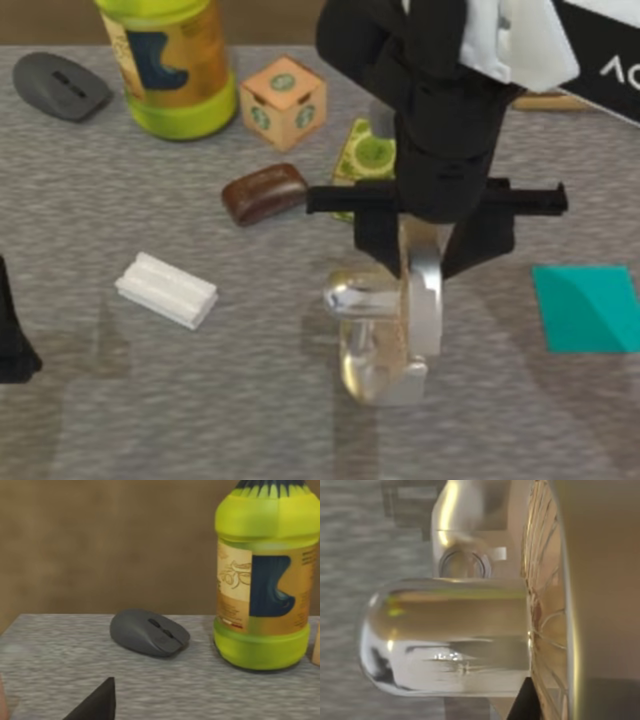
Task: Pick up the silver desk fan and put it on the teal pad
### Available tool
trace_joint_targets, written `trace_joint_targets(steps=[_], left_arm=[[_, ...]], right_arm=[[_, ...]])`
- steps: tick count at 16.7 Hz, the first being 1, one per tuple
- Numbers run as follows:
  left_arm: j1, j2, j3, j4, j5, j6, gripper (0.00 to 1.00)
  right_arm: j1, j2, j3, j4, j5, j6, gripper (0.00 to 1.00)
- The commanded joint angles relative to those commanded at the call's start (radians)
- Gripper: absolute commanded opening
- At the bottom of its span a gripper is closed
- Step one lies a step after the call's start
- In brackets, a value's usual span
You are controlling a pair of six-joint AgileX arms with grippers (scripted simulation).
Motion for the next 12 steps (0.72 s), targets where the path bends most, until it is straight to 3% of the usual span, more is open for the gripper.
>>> trace_joint_targets(steps=[3, 12], left_arm=[[0.0, 0.0, 0.0, 0.0, 0.0, 0.0, 1.0], [0.0, 0.0, 0.0, 0.0, 0.0, 0.0, 1.0]], right_arm=[[-0.085, -0.027, -0.035, 0.0, -0.001, 0.163, 0.0], [-0.438, -0.174, -0.212, 0.03, -0.003, 0.861, 0.0]])
